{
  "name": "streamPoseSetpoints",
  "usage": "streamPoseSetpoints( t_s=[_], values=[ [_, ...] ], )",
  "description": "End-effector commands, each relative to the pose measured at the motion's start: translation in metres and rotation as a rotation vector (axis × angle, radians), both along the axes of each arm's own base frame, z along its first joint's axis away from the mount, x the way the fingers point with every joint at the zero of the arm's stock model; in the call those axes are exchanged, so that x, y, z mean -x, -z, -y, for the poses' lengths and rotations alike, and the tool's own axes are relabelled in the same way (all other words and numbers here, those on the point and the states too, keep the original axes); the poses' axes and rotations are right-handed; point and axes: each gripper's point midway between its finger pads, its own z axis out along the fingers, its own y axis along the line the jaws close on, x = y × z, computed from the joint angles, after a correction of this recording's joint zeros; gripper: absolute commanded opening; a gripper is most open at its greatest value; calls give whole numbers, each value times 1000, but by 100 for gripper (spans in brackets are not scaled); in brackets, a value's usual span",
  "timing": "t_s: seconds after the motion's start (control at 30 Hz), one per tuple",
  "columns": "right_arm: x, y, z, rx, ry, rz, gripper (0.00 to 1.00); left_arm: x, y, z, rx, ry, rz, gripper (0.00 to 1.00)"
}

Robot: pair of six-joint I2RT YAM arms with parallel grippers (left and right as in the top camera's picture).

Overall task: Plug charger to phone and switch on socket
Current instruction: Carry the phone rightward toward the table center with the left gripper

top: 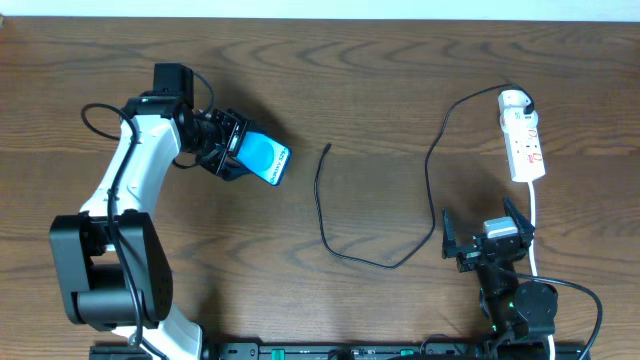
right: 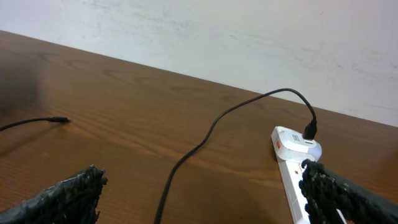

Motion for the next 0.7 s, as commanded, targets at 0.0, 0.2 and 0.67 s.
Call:
streamPoseSetpoints(
  t_s=[0.0,0.2,0.67],
  values=[
    [0,1,2,-10,8,-2,99,-4,-27,14,146,-74,-43,70],
    [0,1,2,-10,8,-2,99,-1,-36,23,238,-130,-119,70],
    [0,1,2,-10,8,-2,99,1,-50,33,344,-121,-147,70]
  ],
)
